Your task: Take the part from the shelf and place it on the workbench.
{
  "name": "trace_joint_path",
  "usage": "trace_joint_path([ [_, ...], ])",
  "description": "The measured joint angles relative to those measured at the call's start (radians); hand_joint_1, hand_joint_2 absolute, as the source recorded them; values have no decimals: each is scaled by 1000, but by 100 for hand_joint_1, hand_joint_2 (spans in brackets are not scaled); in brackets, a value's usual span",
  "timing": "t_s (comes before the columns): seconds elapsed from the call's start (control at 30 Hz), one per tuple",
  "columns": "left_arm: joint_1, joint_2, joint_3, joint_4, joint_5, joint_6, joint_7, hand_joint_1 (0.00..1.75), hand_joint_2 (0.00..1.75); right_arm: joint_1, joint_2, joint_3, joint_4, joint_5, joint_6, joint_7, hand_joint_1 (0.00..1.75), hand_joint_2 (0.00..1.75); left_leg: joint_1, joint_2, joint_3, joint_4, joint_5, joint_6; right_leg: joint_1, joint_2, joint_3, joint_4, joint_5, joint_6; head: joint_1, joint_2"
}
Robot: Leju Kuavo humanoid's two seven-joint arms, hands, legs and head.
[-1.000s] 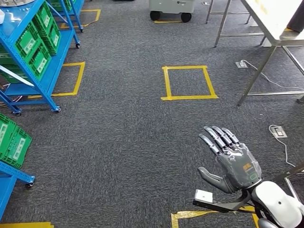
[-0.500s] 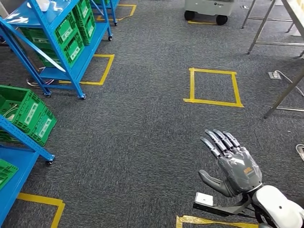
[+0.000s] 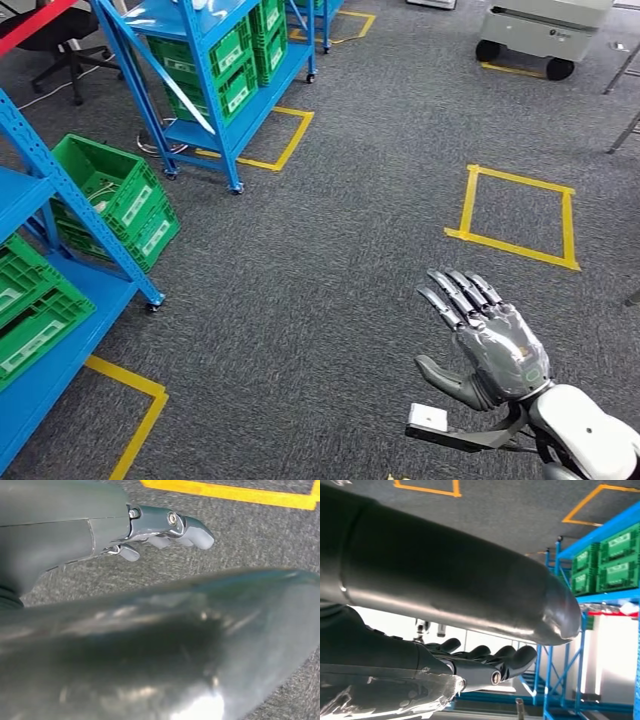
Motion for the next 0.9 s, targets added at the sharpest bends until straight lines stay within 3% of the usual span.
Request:
trace_joint_path([
  [0.03, 0, 1, 1, 0, 0, 0, 0, 0, 0, -2, 1, 1, 0, 0, 2, 0, 0, 0, 1, -12, -6, 0, 4, -7, 1, 6, 5, -10, -2, -6, 0, 0],
  [0.1, 2, 1, 4, -1, -1, -2, 0, 0, 0, -11, 2, 3, 1, 0, 7, 0, 0, 0, 5, -28, -16, -1, 11, -19, 4, -20, 4, -11, 4, -23, 0, 0],
  [0.17, 2, 2, 8, -1, -3, -5, 0, 0, 0, -23, 4, 6, 1, -1, 12, 0, 0, 0, 2, 9, -37, 37, -17, -28, 4, -46, 4, -15, 9, -37, -5, 0],
  [0.23, -2, 2, 9, -1, -6, -8, -1, 0, 0, -28, 6, 10, 3, -2, 14, 0, 0, 0, -1, 71, -93, 156, -85, -34, 8, -75, 2, -17, 10, -45, -9, 0],
  [0.3, -4, 2, 10, -1, -9, -10, -2, 0, 0, -31, 7, 14, 6, -3, 15, 0, 0, 0, 1, 94, -149, 277, -133, -37, 12, -106, 1, -17, 9, -49, -10, 0],
  [0.33, -4, 2, 12, -1, -10, -11, -2, 0, 0, -33, 8, 16, 7, -3, 15, 0, 0, 0, 1, 98, -155, 293, -131, -37, 13, -120, 1, -17, 8, -50, -10, 0],
  [0.37, -4, 2, 14, -1, -11, -11, -2, 0, 0, -35, 8, 18, 8, -3, 15, 0, 0, 0, 0, 101, -139, 269, -111, -35, 14, -134, 2, -17, 7, -50, -10, 0],
  [0.4, -4, 2, 16, -1, -12, -11, -2, 0, 0, -37, 9, 20, 8, -3, 15, 0, 0, 0, -1, 111, -105, 210, -79, -32, 14, -146, 4, -17, 6, -50, -10, 0],
  [0.47, -5, 2, 18, -1, -12, -11, -2, 0, 0, -40, 10, 23, 8, -3, 15, 0, 0, 0, -8, 156, -26, 70, -29, -22, 18, -168, 9, -15, 0, -45, -10, 0],
  [0.5, -6, 2, 18, -1, -12, -11, -3, 0, 0, -42, 10, 24, 8, -3, 15, 0, 0, 0, -12, 173, -2, 24, -18, -17, 21, -179, 11, -15, -3, -41, -9, 0],
  [0.53, -8, 2, 19, -1, -12, -11, -3, 0, 0, -43, 10, 24, 8, -3, 15, 0, 0, 0, -15, 179, 7, 2, -17, -12, 24, -190, 13, -15, -6, -37, -10, 0],
  [0.6, -7, 3, 21, -1, -13, -11, -3, 0, 0, -48, 10, 25, 8, -3, 16, 0, 0, 0, -14, 157, 6, -4, -16, -3, 25, -207, 18, -18, -10, -29, -9, 0],
  [0.67, -4, 2, 24, -1, -13, -11, -3, 0, 0, -51, 11, 25, 9, -3, 15, 0, 0, 0, -7, 134, 9, -10, -11, 7, 21, -170, 7, 11, -33, -18, -7, 0],
  [0.73, -7, 2, 24, -1, -13, -11, -4, 0, 0, -51, 11, 26, 10, -3, 15, 0, 0, 0, -1, 111, 11, -12, -9, 14, 16, -107, -46, 122, -88, -9, -1, 0],
  [0.8, -9, 1, 24, -1, -13, -11, -4, 0, 0, -49, 11, 28, 13, -3, 16, 1, 0, 0, -1, 85, 11, -12, -9, 16, 14, -87, -114, 248, -131, -4, 1, 0],
  [0.83, -9, 1, 24, -1, -13, -11, -4, 0, 0, -49, 12, 30, 15, -3, 16, 1, 0, 0, 0, 71, 12, -12, -9, 16, 13, -85, -131, 270, -126, -3, 1, 0],
  [0.87, -9, 1, 25, -1, -13, -11, -4, 0, 0, -49, 12, 31, 16, -3, 16, 1, 0, 0, 0, 57, 14, -11, -9, 15, 12, -83, -128, 253, -103, -2, 1, 0],
  [0.9, -9, 1, 25, -1, -13, -11, -4, 0, 0, -50, 12, 32, 16, -3, 16, 1, 0, 0, 2, 42, 16, -10, -10, 14, 9, -75, -107, 198, -64, 0, 1, 0],
])
